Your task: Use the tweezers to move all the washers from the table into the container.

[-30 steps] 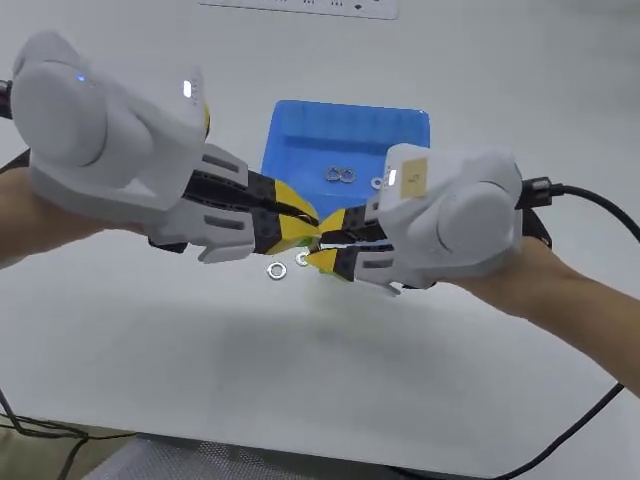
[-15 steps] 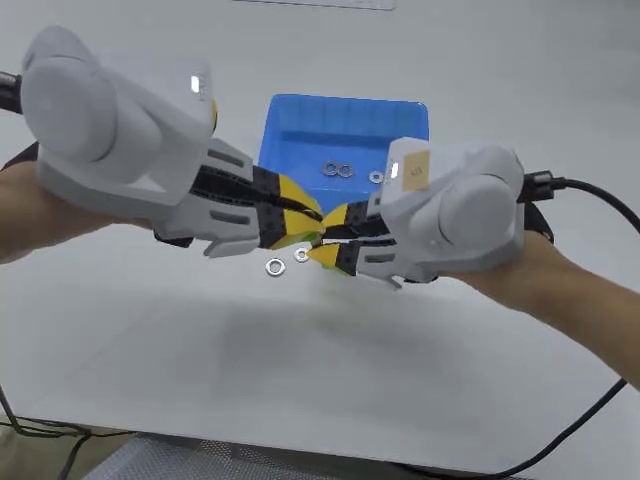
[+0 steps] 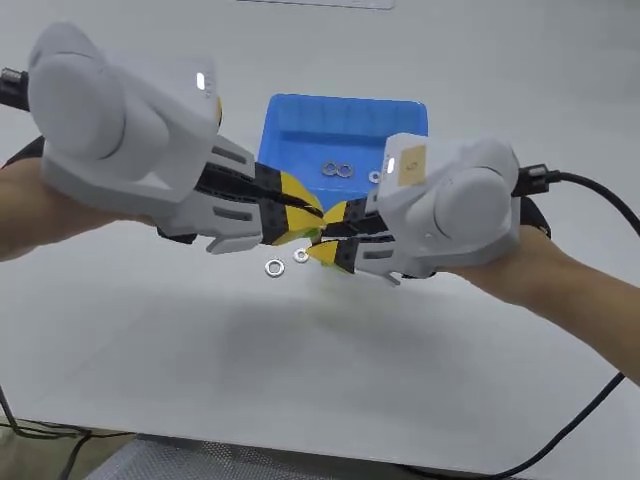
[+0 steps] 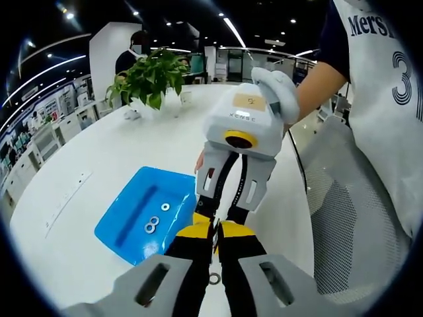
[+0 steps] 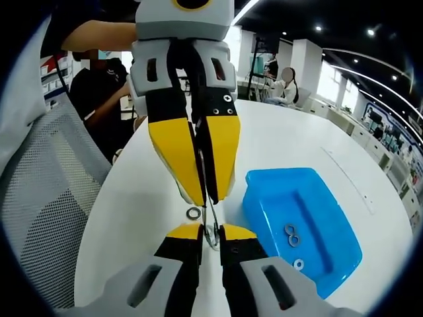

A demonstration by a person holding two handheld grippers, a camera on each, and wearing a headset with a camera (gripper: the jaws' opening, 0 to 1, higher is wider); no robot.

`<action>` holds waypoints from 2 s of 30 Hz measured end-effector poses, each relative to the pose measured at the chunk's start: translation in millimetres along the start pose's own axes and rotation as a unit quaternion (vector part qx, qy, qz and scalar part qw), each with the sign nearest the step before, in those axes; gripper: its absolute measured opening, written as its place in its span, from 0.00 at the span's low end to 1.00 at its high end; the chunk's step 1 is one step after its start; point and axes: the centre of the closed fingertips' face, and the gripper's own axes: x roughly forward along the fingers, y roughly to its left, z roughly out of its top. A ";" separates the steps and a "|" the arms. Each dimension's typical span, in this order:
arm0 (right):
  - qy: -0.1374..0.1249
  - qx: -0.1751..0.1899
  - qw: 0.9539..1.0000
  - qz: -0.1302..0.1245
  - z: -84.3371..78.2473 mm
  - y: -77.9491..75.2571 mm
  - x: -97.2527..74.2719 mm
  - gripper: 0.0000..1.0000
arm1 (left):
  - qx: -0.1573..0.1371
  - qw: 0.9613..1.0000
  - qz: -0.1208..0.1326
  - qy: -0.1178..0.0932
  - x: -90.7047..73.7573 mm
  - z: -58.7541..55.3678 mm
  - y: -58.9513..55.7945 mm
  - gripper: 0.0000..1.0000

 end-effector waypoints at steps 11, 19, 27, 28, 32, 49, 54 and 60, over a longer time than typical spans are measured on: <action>0.005 0.019 1.000 0.005 -1.9 -0.3 -1.7 0.10 | -0.007 1.000 -0.006 -0.003 4.6 4.1 -0.7 0.07; 0.005 0.014 1.000 0.005 5.5 6.2 -5.1 0.10 | -0.003 1.000 -0.009 0.002 -2.2 8.2 -4.9 0.07; -0.007 0.000 1.000 -0.007 25.9 4.5 -19.3 0.10 | 0.010 1.000 0.002 -0.011 -18.5 27.2 -5.3 0.07; -0.009 -0.003 1.000 -0.010 28.8 4.5 -21.1 0.10 | 0.013 1.000 0.003 -0.011 -20.5 29.8 -5.6 0.07; -0.014 -0.008 1.000 -0.012 36.7 2.9 -26.7 0.10 | 0.024 1.000 0.013 -0.007 -26.2 38.5 -6.9 0.06; -0.021 -0.048 0.998 -0.031 66.7 -16.2 -44.9 0.10 | 0.070 0.997 0.037 -0.018 -45.2 59.8 13.2 0.06; -0.021 -0.054 0.998 -0.035 70.3 -26.5 -46.8 0.10 | 0.070 0.997 0.040 -0.022 -46.8 65.1 23.1 0.06; -0.022 -0.052 0.997 -0.043 70.0 -46.8 -45.9 0.10 | 0.077 0.996 0.040 -0.021 -42.8 68.6 40.6 0.06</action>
